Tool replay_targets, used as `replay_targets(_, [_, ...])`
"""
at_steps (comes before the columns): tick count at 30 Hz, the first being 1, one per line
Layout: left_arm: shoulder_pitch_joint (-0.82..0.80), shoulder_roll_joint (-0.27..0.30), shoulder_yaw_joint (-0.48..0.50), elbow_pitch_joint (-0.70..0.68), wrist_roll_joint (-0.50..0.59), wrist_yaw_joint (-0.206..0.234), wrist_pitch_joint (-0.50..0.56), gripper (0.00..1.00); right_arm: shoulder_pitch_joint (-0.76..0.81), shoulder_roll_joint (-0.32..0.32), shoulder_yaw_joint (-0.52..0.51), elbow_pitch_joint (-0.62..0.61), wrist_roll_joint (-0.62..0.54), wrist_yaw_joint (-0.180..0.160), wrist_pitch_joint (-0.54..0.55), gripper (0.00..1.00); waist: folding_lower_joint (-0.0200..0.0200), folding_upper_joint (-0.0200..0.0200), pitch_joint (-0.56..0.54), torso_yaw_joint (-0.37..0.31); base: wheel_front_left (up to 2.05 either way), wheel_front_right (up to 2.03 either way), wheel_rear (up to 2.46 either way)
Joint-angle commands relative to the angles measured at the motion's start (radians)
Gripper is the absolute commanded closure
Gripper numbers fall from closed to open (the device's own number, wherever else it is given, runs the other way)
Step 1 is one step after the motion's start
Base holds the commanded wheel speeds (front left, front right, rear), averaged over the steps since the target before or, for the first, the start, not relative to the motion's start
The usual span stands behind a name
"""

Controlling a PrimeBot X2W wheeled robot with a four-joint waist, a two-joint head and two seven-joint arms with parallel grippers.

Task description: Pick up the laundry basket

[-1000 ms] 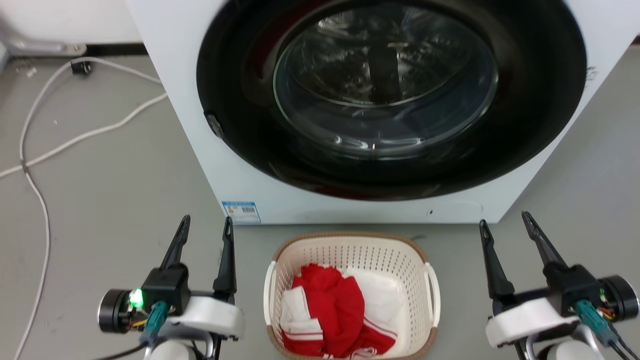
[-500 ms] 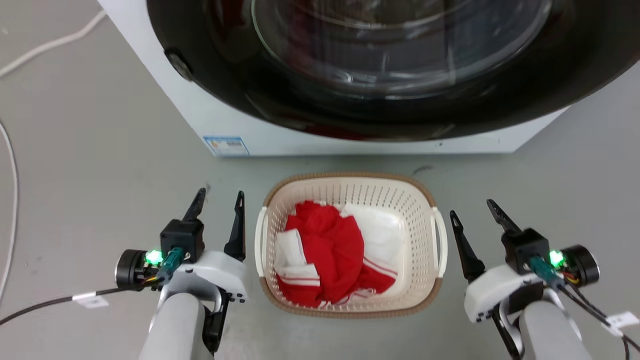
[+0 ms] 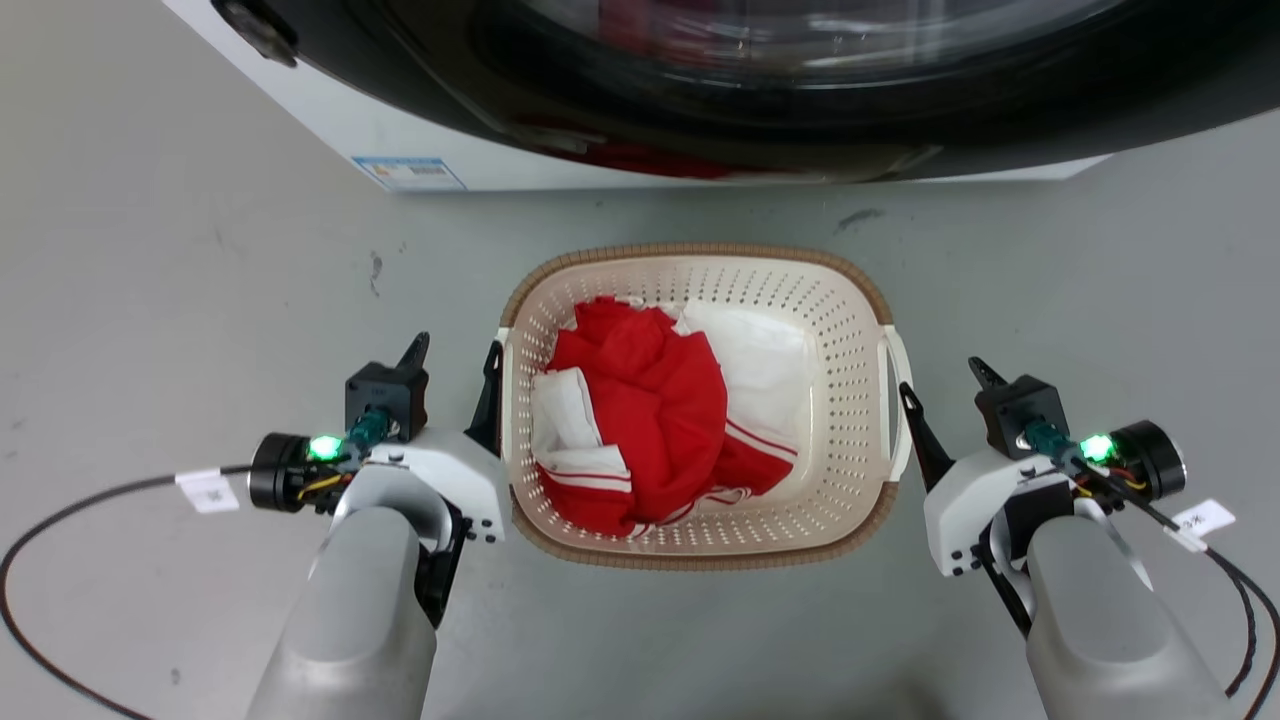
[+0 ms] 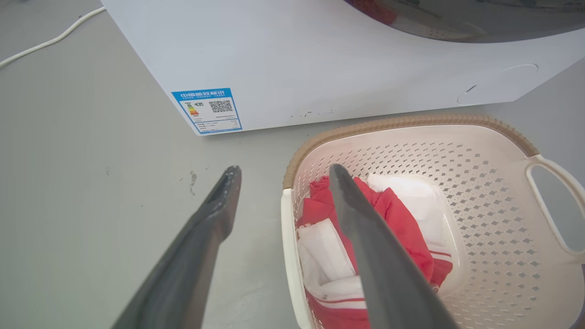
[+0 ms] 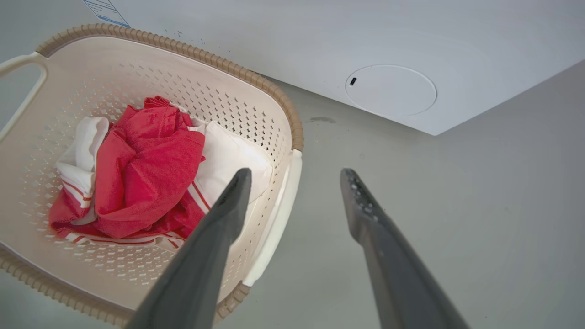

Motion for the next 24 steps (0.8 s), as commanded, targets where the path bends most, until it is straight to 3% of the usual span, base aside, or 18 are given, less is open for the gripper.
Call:
replay_targets(1, [-0.032, 0.003, -0.002, 0.031, 0.000, -0.004, -0.003, 0.00, -0.036, -0.001, -0.002, 0.027, -0.007, -0.001, -0.002, 0.00, -0.0002, 0.0000, 0.037, 0.000, 0.00, 0.00, 0.00])
replay_targets(9, [-0.147, 0.017, -0.021, 0.248, 0.001, -0.018, -0.003, 0.00, -0.126, -0.001, 0.006, 0.151, 0.002, -0.001, -0.002, 0.00, -0.0002, 0.0000, 0.112, -0.005, 0.00, 0.00, 0.00])
replay_targets(24, [-0.262, 0.012, -0.056, 0.374, -0.015, -0.035, -0.003, 0.00, -0.254, -0.001, -0.005, 0.337, -0.014, -0.001, -0.002, 0.00, -0.0002, 0.0000, 0.225, -0.002, 0.00, 0.00, 0.00])
